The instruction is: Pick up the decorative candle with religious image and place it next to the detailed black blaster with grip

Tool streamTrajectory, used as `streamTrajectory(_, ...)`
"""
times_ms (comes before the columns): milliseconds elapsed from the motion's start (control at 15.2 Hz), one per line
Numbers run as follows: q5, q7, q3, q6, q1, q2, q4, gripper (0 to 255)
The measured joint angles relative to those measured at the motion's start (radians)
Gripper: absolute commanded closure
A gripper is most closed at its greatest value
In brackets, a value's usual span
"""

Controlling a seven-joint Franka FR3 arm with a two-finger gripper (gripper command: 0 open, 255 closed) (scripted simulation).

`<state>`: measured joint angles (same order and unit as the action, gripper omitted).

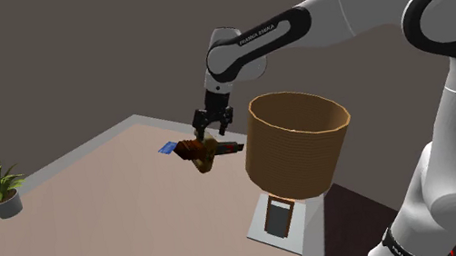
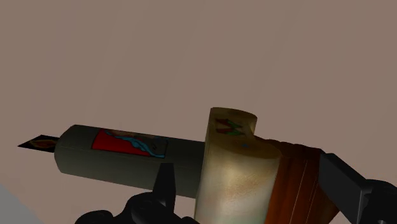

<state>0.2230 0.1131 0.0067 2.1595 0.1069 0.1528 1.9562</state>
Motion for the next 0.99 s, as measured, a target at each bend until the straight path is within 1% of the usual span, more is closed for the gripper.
streamTrajectory(330,0.008,-0.003,0.006,0.059,0.006,0.033,0.024,0)
streamTrajectory(726,0.009,-0.004,0.007,0.068,0.007,0.038,0.029,0)
streamTrajectory(792,0.009,-0.004,0.007,0.068,0.007,0.038,0.029,255)
streamTrajectory(990,0.010,-0.004,0.007,0.068,0.007,0.037,0.028,255)
